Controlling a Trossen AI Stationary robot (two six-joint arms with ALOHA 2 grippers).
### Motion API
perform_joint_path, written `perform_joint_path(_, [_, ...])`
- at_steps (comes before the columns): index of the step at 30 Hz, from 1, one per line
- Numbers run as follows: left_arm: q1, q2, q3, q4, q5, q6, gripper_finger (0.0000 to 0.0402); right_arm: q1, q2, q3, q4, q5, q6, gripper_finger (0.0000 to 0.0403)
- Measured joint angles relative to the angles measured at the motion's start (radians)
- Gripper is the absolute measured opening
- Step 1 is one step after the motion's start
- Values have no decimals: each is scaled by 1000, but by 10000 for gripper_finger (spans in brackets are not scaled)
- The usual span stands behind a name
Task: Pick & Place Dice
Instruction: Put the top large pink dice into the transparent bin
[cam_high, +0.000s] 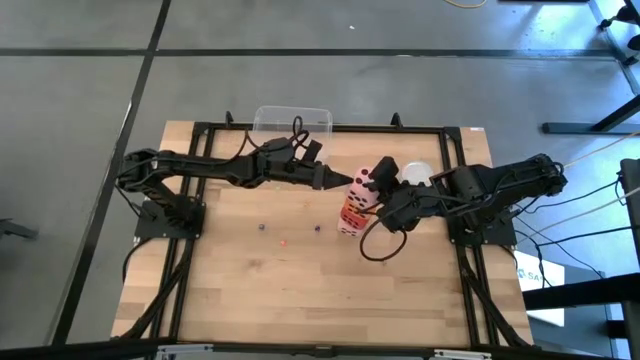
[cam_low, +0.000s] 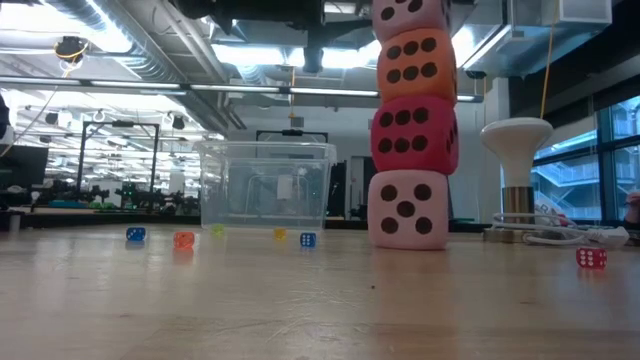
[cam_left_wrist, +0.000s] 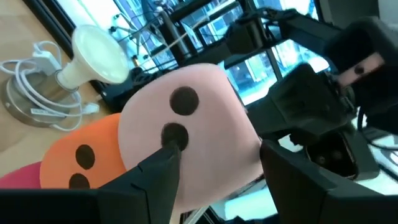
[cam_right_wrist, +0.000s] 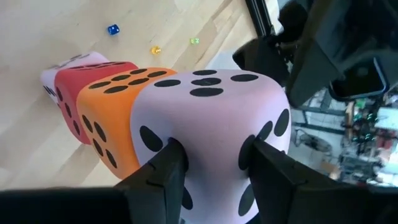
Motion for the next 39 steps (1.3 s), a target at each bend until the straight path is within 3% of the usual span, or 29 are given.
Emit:
perform_joint_path(9, [0, -2, 0, 29, 30, 5, 216, 0, 3, 53, -12, -17, 109, 133])
perform_joint_path(39, [96, -69, 0, -12, 184, 38, 216, 46, -2, 69, 30, 145, 239, 123])
